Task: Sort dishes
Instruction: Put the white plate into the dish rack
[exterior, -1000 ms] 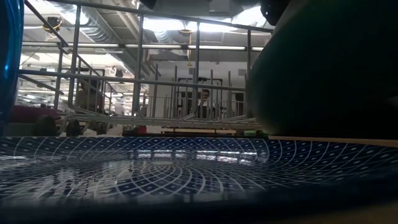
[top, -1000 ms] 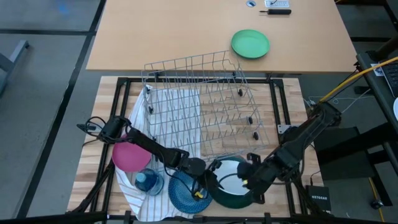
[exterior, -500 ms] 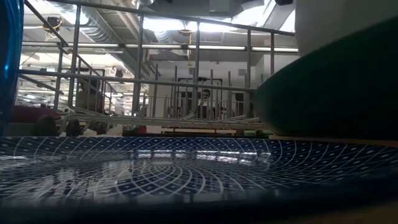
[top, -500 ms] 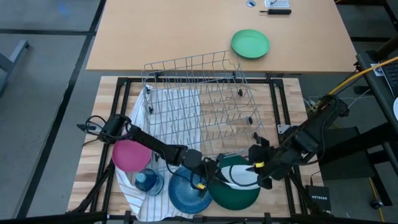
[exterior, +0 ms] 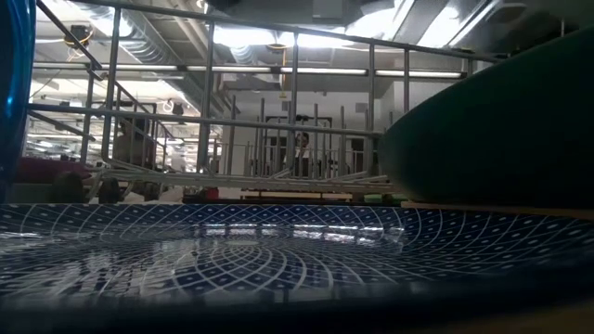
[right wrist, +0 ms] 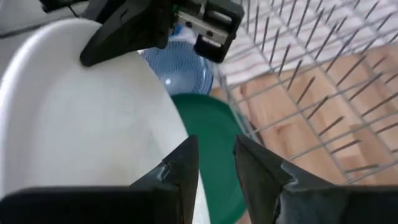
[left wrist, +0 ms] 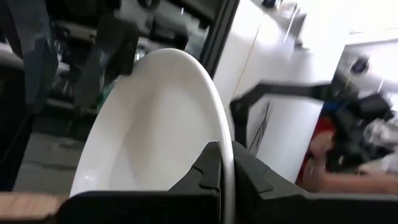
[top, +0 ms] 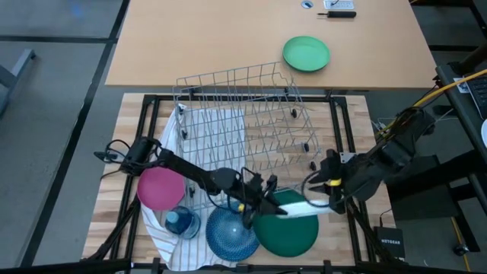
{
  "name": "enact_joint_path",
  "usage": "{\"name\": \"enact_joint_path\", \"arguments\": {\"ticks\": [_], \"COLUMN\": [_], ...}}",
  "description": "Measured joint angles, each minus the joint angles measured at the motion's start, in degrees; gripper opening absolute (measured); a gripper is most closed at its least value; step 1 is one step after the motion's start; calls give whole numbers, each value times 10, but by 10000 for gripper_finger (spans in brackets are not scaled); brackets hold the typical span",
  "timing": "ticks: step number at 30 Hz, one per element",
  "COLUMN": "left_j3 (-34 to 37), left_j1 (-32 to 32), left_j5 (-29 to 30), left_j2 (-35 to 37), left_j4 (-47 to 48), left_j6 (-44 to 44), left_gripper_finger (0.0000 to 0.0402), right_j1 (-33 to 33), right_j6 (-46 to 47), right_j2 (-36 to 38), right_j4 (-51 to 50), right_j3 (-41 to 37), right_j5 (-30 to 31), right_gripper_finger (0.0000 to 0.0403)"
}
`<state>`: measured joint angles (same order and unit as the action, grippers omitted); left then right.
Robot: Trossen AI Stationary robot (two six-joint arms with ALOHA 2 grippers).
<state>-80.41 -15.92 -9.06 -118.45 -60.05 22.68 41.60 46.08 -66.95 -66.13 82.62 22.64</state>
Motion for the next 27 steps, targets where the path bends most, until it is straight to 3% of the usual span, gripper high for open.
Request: {"name": "enact_joint_path", "arguments": {"ticks": [11, 21, 27], "left_j3": [-1, -1, -1], "left_j1": [45, 84, 111], "left_j5": [11, 23, 73], "left_j2": [1, 1, 17], "left_j4": [-60, -91, -119], "left_j6": [53, 97, 92], "left_gripper_finger": [1, 1, 1], "right_j1": [0, 0, 0], "right_j6": [-32, -73, -106], "right_j2": [96, 174, 202], "right_j4": [0, 0, 0], "right_j3": [0, 1, 1], "right_j5": [88, 252, 303], "right_gripper_finger": [108, 108, 108]}}
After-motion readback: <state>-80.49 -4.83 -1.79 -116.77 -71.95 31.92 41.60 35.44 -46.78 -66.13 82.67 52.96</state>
